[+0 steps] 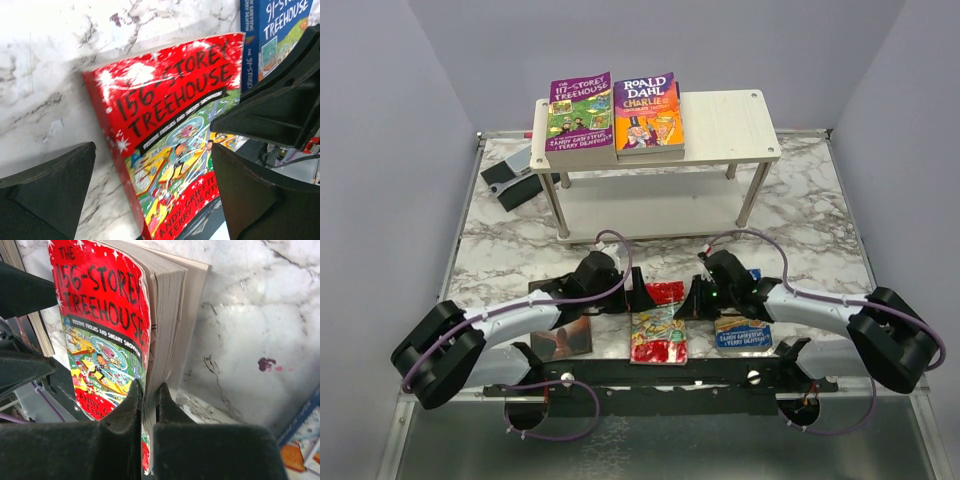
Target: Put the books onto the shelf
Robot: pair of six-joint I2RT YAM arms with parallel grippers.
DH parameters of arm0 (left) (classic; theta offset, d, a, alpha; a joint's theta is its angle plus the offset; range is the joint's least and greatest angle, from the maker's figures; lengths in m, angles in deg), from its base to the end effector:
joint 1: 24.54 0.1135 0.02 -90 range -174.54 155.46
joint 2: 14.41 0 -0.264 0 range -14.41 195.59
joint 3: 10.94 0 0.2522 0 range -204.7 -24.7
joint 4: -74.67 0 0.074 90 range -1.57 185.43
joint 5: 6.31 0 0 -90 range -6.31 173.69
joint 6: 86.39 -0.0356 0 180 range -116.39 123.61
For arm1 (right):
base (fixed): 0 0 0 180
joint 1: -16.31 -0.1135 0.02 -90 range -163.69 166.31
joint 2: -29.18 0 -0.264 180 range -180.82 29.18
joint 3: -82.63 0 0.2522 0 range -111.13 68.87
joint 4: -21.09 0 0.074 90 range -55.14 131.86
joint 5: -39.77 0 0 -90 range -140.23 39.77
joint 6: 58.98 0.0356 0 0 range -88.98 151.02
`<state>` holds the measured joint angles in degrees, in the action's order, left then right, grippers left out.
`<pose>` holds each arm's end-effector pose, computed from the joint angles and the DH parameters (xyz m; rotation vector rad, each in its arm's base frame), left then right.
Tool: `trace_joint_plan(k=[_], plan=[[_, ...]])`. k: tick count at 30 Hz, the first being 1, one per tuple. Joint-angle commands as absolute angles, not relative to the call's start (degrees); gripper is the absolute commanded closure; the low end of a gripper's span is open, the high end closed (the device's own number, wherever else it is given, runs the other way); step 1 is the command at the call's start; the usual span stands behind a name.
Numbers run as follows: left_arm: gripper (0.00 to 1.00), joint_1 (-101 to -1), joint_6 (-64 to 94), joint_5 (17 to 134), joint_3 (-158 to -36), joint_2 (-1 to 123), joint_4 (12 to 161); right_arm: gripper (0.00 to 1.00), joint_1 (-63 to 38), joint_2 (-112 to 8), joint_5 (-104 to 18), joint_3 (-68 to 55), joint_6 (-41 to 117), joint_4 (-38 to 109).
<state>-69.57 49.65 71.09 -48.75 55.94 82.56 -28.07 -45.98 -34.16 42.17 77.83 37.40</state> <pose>0.1547 -0.1658 0.1559 0.1052 2.4958 -1.0151 0.1559 0.1664 0.1410 -0.0777 2.7034 0.9500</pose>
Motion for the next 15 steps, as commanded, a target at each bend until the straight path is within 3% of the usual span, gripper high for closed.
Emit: trace_joint_plan(k=[1, 15], plan=[[0.01, -69.81, 48.22, 70.89, -49.07, 52.13, 91.33, 0.99, -27.72, -41.33, -37.48, 45.52, 79.8, 40.5], [0.01, -69.29, 52.23, 63.82, -46.47, 43.12, 91.39, 0.99, -20.96, -26.29, -24.7, 48.65, 87.18, 32.67]])
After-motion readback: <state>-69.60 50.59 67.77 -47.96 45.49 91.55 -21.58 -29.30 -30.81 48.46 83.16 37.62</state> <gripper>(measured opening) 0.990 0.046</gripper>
